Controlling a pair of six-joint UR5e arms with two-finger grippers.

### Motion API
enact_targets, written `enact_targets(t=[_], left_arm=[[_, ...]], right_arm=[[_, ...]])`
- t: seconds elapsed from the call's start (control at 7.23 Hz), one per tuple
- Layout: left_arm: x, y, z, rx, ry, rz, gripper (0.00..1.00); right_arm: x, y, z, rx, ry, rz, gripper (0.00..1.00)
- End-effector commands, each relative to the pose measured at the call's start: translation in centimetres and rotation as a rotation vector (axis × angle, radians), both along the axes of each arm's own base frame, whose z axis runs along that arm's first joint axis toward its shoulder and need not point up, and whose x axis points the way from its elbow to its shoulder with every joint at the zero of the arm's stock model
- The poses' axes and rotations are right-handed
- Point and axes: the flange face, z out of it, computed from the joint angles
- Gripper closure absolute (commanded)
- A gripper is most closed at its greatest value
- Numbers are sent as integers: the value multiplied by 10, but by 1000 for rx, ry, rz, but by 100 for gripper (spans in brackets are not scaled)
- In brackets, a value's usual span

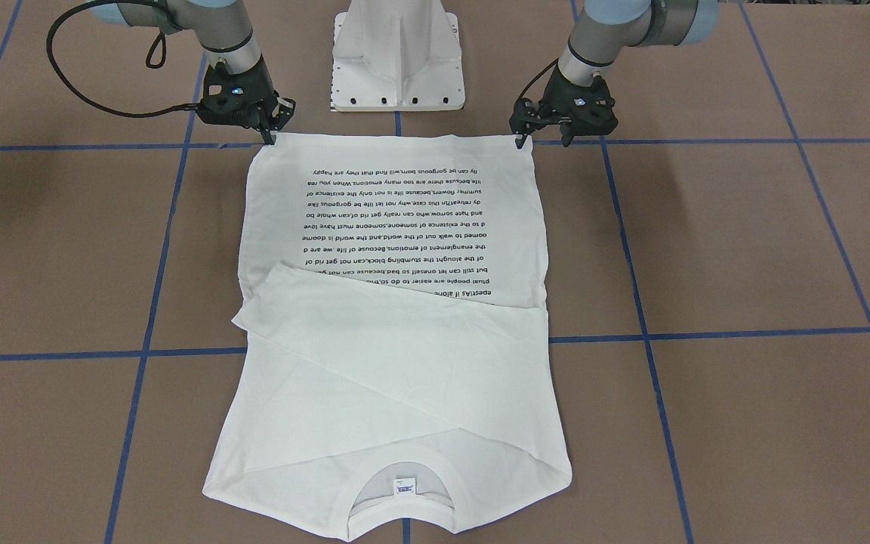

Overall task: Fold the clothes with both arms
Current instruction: 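Grasp the bottom hem corners with both grippers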

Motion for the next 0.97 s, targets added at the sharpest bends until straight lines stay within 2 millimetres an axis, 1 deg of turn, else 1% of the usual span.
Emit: enact_targets(t=[0.0,0.14,0.28,0.55,0.69,0.83], left_arm=[[22,22,-5,-28,-26,30,6],[22,18,-2,-15,-35,10,10],[22,15,1,-7,-54,-5,11],[19,5,8,12,-92,-42,11],[22,4,11,14,-100,-43,11],[22,4,9,14,-95,-42,11]], right_arm=[[1,-2,0,1,0,3,100],[2,-4,-1,1,-2,4,100],[4,-6,-2,2,-4,8,100],[5,-8,-2,3,-4,11,100],[6,-10,1,7,1,11,100],[7,-12,1,7,1,14,100]])
